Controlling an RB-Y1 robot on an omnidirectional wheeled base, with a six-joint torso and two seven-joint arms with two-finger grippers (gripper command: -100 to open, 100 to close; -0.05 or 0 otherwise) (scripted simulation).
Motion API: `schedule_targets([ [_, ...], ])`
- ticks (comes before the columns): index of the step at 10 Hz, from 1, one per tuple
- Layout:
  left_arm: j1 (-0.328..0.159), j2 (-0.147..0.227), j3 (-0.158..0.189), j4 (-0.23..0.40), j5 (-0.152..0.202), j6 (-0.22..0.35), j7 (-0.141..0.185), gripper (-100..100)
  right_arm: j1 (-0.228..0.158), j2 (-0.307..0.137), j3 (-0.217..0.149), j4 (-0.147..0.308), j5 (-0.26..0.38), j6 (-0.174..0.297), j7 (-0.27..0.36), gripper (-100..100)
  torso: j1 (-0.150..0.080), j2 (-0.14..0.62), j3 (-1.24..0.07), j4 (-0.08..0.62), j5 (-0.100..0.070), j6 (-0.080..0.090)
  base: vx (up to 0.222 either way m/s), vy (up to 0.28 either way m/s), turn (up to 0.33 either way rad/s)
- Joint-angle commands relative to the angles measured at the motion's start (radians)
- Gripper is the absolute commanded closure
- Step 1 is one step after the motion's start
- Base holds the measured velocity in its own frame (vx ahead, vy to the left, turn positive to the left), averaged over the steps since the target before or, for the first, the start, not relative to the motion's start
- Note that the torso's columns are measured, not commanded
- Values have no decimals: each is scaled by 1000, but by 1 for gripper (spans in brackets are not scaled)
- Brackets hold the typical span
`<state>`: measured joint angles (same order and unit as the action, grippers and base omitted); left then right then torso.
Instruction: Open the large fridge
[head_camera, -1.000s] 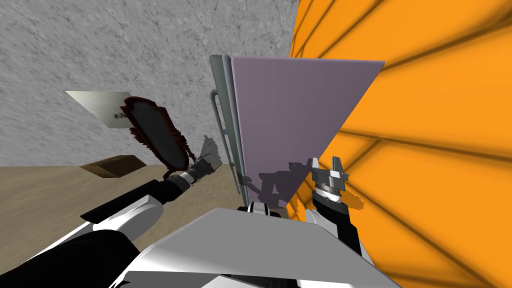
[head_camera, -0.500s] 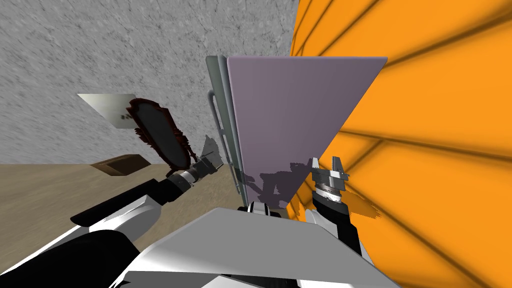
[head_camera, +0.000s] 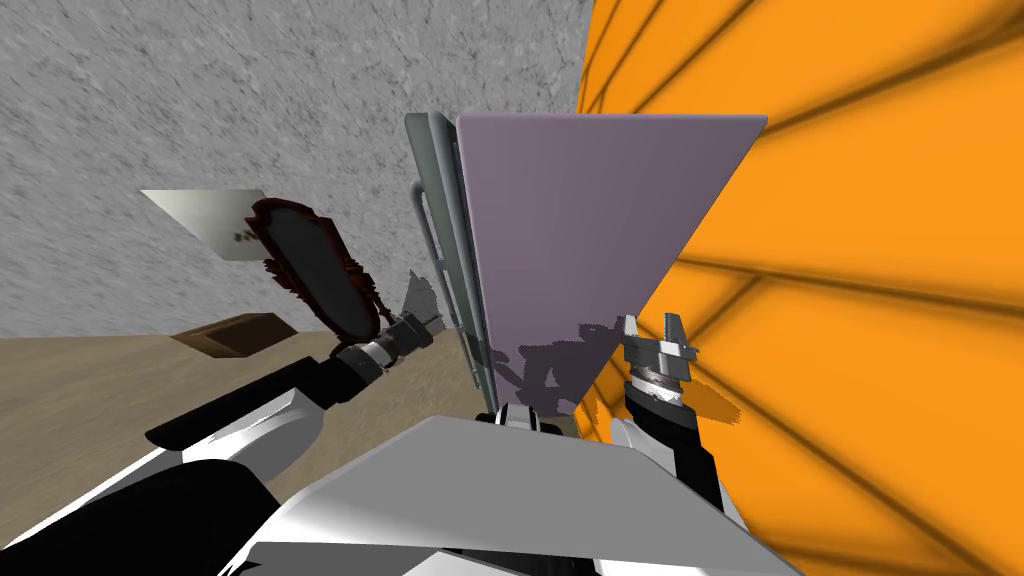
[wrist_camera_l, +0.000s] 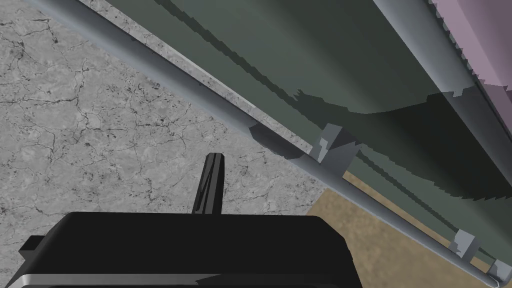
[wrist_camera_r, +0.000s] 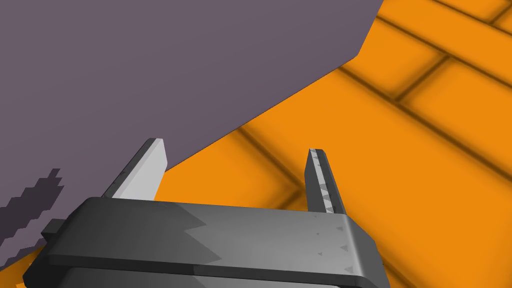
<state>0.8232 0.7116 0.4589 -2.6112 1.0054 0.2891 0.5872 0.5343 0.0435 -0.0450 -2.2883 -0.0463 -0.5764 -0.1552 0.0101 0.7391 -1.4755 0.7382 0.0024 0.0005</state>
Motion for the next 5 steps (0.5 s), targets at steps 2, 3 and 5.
schedule_targets([
  [2, -13, 45, -16, 9, 23, -18, -6, 100, 0, 0, 0, 0, 0, 0, 0, 0, -4, -1, 0, 0, -1, 0, -39, 287, -155],
  [3, -13, 45, -16, 9, 23, -18, -6, 100, 0, 0, 0, 0, 0, 0, 0, 0, -7, -1, 0, 0, -1, 0, -29, 319, -101],
  [5, -19, 63, -22, 12, 32, -25, -8, 100, 0, 0, 0, 0, 0, 0, 0, 0, -8, -3, -1, -1, -2, 0, -19, 330, -95],
])
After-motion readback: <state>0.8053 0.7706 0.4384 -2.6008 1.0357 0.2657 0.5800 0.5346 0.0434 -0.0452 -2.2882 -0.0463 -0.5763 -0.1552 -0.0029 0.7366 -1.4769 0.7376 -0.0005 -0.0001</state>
